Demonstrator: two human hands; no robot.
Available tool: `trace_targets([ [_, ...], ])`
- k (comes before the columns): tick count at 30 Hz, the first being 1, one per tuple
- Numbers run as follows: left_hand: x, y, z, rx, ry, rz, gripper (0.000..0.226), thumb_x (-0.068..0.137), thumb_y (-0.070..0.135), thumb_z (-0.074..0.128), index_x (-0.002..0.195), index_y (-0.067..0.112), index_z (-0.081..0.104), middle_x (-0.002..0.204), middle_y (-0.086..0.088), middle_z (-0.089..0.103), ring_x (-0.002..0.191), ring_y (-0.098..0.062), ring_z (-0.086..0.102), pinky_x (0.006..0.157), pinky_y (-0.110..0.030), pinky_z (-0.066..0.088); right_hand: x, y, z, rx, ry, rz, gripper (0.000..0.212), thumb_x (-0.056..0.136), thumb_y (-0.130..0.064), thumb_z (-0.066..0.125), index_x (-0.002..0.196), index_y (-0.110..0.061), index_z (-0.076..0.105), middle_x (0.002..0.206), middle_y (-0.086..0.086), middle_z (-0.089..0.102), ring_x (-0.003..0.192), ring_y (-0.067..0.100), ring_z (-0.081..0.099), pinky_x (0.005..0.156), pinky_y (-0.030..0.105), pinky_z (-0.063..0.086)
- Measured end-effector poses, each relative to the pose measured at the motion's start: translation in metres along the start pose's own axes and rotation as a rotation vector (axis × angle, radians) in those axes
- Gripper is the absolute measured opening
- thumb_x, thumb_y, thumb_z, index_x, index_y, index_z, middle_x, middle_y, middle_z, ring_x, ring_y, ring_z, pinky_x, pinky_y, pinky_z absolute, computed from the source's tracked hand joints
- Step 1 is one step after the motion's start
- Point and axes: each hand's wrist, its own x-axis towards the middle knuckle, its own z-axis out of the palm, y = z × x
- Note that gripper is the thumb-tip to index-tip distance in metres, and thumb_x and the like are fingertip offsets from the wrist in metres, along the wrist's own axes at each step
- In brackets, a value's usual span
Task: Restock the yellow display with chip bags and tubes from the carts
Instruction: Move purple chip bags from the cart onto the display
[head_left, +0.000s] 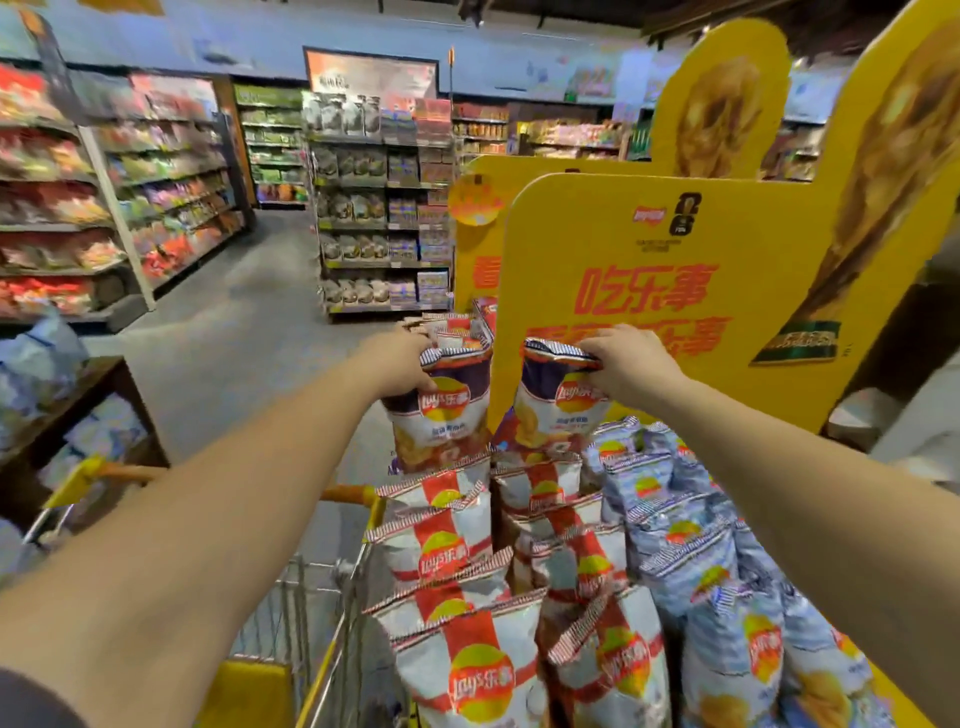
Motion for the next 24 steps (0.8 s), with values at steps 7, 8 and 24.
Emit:
trace_targets([
  [7, 0.039, -0.016, 0.021, -0.226, -0.216, 0.028, 0.061, 0.077, 0.046, 0.076, 0.131, 0.027, 0.055, 0.126, 0.002, 0.062, 0.102, -0.021, 0.061, 0.082, -0.036, 0.053, 0.022, 0.01, 0.036, 0.03, -0.107, -0.074, 0.033, 0.09, -0.038, 0.062, 0.12, -0.025, 0.059, 0.117, -0.003, 0.06, 0.118, 0.025, 0.048, 0.092, 0.041, 0.04],
  [8, 0.043, -0.017, 0.02, -0.254, -0.237, 0.034, 0.062, 0.077, 0.046, 0.077, 0.131, 0.027, 0.055, 0.126, 0.002, 0.062, 0.102, -0.021, 0.061, 0.085, -0.037, 0.053, 0.026, 0.011, 0.036, 0.037, -0.105, -0.085, 0.031, 0.089, -0.037, 0.063, 0.117, -0.023, 0.06, 0.114, -0.003, 0.06, 0.116, 0.025, 0.049, 0.091, 0.041, 0.039],
  [24, 0.075, 0.028, 0.054, 0.25, 0.29, 0.213, 0.061, 0.083, 0.058, 0.064, 0.132, 0.025, 0.046, 0.135, 0.001, 0.051, 0.126, -0.024, 0.045, 0.102, -0.044, 0.036, 0.042, -0.009, 0.069, -0.058, 0.016, 0.081, 0.059, 0.088, -0.041, 0.064, 0.137, -0.022, 0.039, 0.135, 0.006, 0.041, 0.123, 0.031, 0.039, 0.097, 0.045, 0.038],
])
